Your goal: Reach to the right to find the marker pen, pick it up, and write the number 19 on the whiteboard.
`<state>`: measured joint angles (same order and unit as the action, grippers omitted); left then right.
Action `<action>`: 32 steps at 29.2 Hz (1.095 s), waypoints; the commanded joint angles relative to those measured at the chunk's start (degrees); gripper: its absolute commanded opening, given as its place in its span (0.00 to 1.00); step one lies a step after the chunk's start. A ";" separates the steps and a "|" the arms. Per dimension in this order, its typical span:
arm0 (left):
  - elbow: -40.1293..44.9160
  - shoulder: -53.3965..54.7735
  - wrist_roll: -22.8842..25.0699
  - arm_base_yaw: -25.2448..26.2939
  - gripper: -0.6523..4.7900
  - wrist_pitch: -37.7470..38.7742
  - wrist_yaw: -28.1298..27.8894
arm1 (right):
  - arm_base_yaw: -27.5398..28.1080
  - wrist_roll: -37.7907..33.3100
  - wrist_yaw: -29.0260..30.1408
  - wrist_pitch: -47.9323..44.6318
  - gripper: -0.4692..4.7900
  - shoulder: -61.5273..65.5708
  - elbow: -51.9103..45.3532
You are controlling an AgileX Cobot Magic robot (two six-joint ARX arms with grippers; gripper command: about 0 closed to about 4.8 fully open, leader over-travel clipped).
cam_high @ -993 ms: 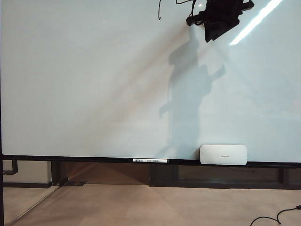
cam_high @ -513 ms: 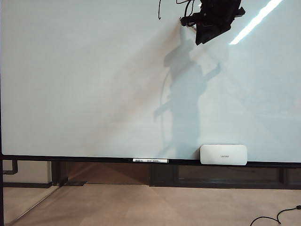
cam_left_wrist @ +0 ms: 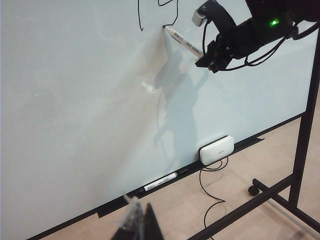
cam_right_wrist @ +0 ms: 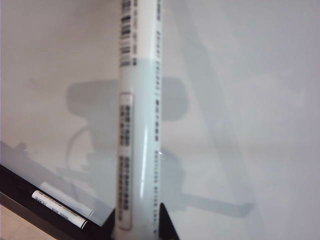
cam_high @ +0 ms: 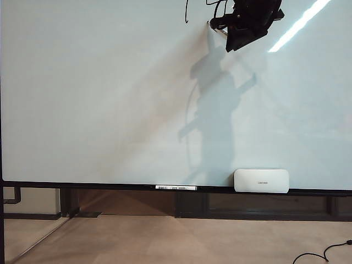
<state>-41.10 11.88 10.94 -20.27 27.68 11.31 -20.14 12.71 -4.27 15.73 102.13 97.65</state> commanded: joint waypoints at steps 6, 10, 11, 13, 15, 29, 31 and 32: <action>-1.97 -0.13 0.98 -0.04 0.11 -1.29 -0.22 | -0.22 -0.74 -0.20 7.39 0.08 -10.47 0.24; -4.31 -0.11 2.49 -0.04 0.11 -1.57 -3.41 | -0.22 -0.72 -2.78 11.58 0.08 -18.03 0.24; -4.79 -0.13 3.04 -0.04 0.11 -1.60 -4.50 | -0.22 -0.70 -3.32 12.26 0.08 -19.71 0.24; -6.14 -0.13 4.42 -0.04 0.11 -1.38 -7.06 | -0.22 -0.68 -4.07 13.75 0.08 -23.54 0.24; -7.78 -0.13 6.03 -0.04 0.11 -0.68 -9.20 | -0.20 -0.68 -5.46 15.32 0.08 -26.86 0.24; -23.39 -0.35 11.30 -0.04 0.11 18.01 -19.15 | 0.61 3.91 -13.49 35.95 0.08 -47.80 0.13; -24.57 -0.46 11.61 -0.04 0.11 19.52 -21.14 | 1.31 4.00 -14.05 38.64 0.08 -50.56 -0.02; -25.16 -0.48 11.56 -0.04 0.11 20.35 -21.64 | 1.62 4.00 -14.16 39.58 0.08 -52.15 -0.28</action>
<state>-65.19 11.38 22.13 -20.29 46.50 -8.58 -18.98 16.53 -17.74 54.00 52.03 97.43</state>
